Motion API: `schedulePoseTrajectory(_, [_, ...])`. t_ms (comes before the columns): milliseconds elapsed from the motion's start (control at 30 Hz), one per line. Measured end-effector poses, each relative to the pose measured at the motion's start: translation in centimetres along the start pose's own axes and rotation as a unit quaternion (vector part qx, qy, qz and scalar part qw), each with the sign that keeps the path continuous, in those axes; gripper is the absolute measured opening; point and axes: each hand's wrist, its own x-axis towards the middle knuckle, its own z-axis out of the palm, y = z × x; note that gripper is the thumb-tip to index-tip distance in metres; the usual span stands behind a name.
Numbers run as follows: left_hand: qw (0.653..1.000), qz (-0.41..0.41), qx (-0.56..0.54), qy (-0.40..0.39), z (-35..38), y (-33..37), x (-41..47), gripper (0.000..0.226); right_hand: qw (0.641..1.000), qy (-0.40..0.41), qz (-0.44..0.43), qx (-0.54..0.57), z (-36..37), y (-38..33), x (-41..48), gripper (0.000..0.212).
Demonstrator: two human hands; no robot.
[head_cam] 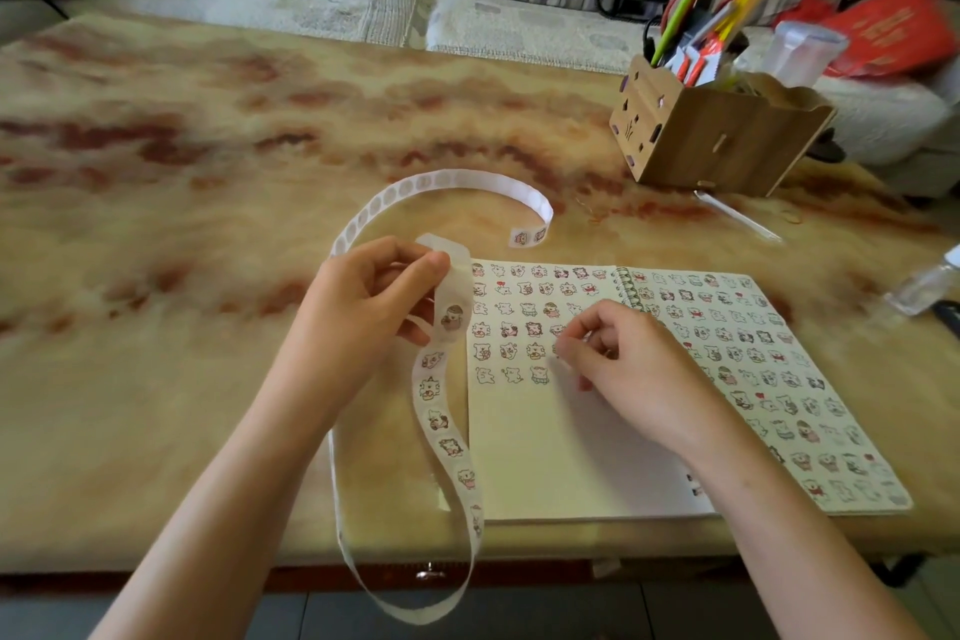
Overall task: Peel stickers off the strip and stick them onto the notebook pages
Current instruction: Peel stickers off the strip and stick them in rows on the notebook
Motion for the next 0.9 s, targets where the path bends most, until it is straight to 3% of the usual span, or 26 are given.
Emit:
schedulePoseTrajectory(200, [0.999,0.01,-0.027,-0.021,0.5,0.2,-0.2,0.017,0.96,0.01,-0.1,0.261,1.9,-2.8,-1.6,0.009])
schedulePoseTrajectory(367, [0.999,0.008,-0.029,-0.037,0.6,0.0,-0.2,0.017,0.919,0.025,-0.122,0.374,3.5,-3.9,-2.2,0.013])
schedulePoseTrajectory(500, [0.999,0.01,-0.025,-0.04,0.7,0.0,-0.2,0.017,0.916,0.036,-0.117,0.382,3.5,-4.1,-2.2,0.019])
schedulePoseTrajectory(900, [0.999,0.003,-0.024,-0.04,0.7,0.1,-0.3,0.022,0.921,0.034,-0.137,0.363,3.4,-3.8,-2.1,0.01])
